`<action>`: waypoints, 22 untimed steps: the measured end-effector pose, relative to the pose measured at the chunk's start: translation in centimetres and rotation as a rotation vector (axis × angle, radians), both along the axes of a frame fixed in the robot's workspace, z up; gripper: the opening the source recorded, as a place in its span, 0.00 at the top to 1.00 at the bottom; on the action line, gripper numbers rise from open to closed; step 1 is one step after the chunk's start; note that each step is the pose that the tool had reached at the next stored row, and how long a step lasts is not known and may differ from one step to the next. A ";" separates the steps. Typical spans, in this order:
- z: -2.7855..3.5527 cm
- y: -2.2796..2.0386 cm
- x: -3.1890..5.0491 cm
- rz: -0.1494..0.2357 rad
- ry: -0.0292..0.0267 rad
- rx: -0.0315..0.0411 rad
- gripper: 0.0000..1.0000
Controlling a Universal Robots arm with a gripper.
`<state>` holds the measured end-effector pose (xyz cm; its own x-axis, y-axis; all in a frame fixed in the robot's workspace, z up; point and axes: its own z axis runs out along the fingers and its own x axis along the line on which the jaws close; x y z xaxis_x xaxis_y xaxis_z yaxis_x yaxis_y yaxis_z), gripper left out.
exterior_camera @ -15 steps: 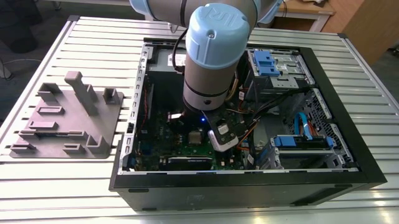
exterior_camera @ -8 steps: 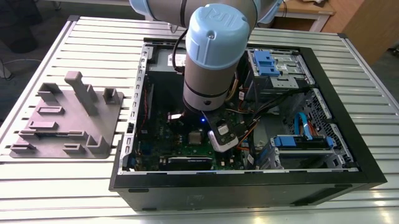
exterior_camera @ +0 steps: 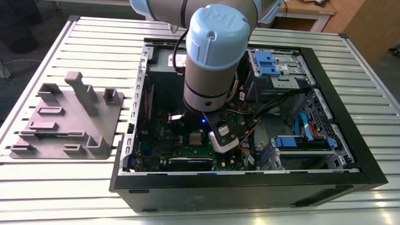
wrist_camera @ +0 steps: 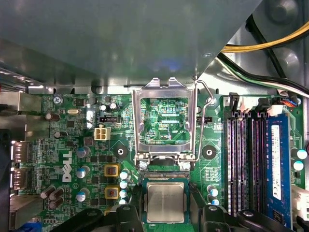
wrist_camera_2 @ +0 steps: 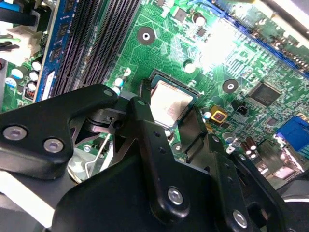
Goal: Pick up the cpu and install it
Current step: 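Place the cpu into insertion slot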
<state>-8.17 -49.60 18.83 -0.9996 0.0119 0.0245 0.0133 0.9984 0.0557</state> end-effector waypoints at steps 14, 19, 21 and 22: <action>-0.14 0.00 0.00 0.000 0.0000 0.0000 0.53; -0.17 0.01 -0.01 0.000 -0.0002 0.0005 0.52; -0.21 0.02 0.01 0.000 -0.0007 0.0013 0.46; -0.20 0.02 0.01 0.000 -0.0004 0.0009 0.46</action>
